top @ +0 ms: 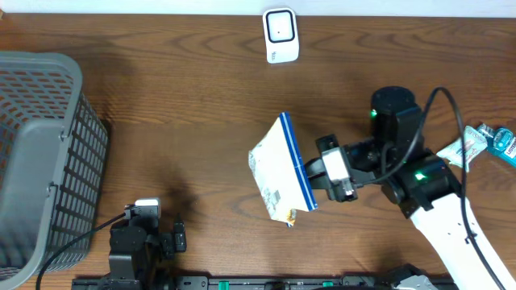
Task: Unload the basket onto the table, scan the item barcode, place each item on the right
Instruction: 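Rotate the held pack upright and raise it toward the scanner, then hold the white-orange pack in front of the scanner window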
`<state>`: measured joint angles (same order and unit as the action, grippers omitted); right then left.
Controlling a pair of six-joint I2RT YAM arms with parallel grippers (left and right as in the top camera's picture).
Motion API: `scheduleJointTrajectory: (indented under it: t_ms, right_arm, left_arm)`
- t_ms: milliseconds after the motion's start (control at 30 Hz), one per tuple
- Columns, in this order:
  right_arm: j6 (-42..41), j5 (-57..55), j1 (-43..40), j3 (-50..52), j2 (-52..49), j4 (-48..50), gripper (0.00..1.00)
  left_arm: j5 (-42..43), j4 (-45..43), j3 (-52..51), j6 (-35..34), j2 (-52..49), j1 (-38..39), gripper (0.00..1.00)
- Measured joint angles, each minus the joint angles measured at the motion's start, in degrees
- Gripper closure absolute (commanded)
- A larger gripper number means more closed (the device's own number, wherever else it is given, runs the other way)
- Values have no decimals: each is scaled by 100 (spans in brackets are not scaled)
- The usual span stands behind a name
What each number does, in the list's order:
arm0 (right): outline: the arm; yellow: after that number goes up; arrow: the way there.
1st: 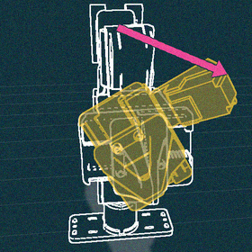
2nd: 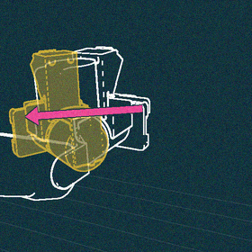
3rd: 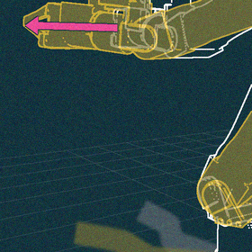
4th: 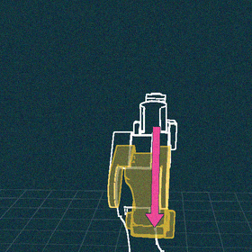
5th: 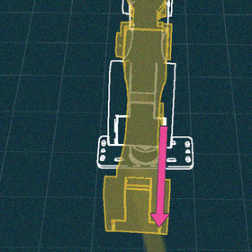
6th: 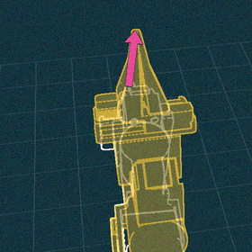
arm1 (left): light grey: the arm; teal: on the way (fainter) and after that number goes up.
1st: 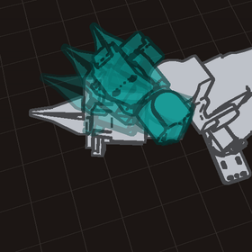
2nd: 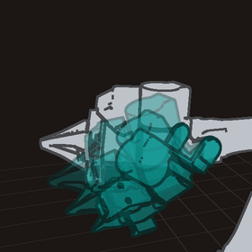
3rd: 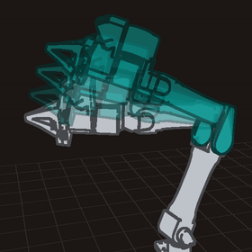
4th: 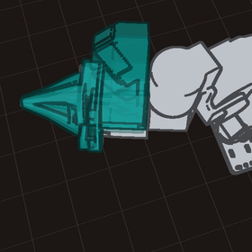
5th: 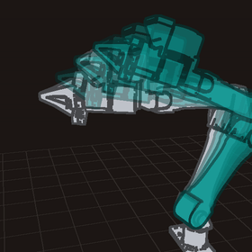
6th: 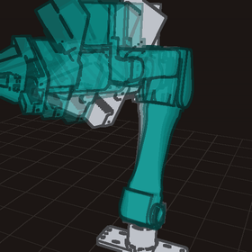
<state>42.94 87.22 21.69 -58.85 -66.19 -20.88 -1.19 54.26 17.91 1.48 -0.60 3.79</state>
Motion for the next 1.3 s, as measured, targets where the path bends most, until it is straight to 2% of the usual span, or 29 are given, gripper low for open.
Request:
scheduleJointTrajectory:
  t_ms: [267, 467, 633, 733, 933, 1133, 1300]
  right_arm:
    - [289, 17, -750, 11, 452, -1097, 99]
    - [1021, -35, -1261, 13, 839, -2236, 99]
    - [1099, -929, -1360, 11, 791, -2673, 99]
    - [422, -1735, -1360, 13, 518, -2590, 99]
    - [-1779, -2708, -1360, 15, -339, -2186, 99]
    - [-4011, -3495, -1342, 20, -1191, -1180, 99]
    - [-5316, -4546, -1058, 37, -1777, -184, 99]
  left_arm:
    - [0, 0, 0, -2, 0, 0, 2]
    - [0, 0, 0, -2, 0, 0, 2]
    - [0, 0, 0, -2, 0, 0, 2]
    - [0, 0, 0, -2, 0, 0, 2]
    - [0, -2, 0, -2, 0, 0, 2]
    - [0, 0, 0, -2, 0, 0, 2]
    - [0, 0, 0, -2, 0, 0, 2]
